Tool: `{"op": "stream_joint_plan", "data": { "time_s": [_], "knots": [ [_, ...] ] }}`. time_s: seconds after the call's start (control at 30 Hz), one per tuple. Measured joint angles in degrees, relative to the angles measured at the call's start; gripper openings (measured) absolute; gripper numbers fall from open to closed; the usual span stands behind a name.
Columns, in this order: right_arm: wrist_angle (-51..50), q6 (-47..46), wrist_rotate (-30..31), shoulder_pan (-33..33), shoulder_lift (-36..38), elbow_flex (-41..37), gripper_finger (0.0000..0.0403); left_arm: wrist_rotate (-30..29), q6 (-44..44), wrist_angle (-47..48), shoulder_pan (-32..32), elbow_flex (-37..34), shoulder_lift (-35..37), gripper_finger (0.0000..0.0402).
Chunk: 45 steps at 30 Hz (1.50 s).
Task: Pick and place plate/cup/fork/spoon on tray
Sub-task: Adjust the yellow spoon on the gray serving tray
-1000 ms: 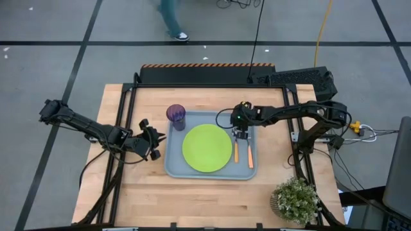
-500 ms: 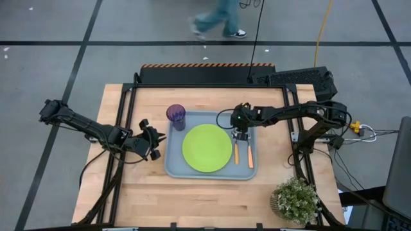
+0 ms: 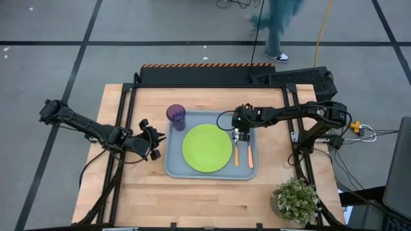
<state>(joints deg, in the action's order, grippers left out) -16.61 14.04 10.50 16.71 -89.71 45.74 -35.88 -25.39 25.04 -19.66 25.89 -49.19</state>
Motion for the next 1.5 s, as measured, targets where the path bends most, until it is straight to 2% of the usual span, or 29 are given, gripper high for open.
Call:
{"op": "stream_joint_plan", "data": {
  "time_s": [0.2, 0.3, 0.47, 0.63, 1.17, 1.5],
  "knots": [
    [2.09, 1.26, 0.58, 0.04, 0.0, 0.0, 0.0134, 0.0, -0.39, 0.02, 0.0, 0.0, 0.0, 0.0072],
    [4.93, 2.64, 3.16, 0.04, 0.0, 0.0, 0.0134, 0.0, -0.41, 0.02, 0.0, 0.0, 0.0, 0.0072],
    [6.2, 3.65, 2.66, 0.09, 0.0, 0.0, 0.0134, 0.0, -0.62, 0.02, 0.02, 0.0, 0.01, 0.0072],
    [3.72, 2.53, -1.65, 0.07, 0.0, 0.0, 0.0134, 0.0, -0.59, 0.02, 0.02, 0.0, 0.02, 0.0072],
    [0.36, 0.16, -3.28, 0.0, 0.0, 0.0, 0.0134, 0.0, -0.59, 0.02, 0.02, 0.0, 0.0, 0.0072],
    [3.89, 0.88, -2.78, 0.0, 0.0, 0.0, 0.0134, 0.0, -0.51, 0.04, 0.01, 0.0, 0.0, 0.0072]
  ]
}}
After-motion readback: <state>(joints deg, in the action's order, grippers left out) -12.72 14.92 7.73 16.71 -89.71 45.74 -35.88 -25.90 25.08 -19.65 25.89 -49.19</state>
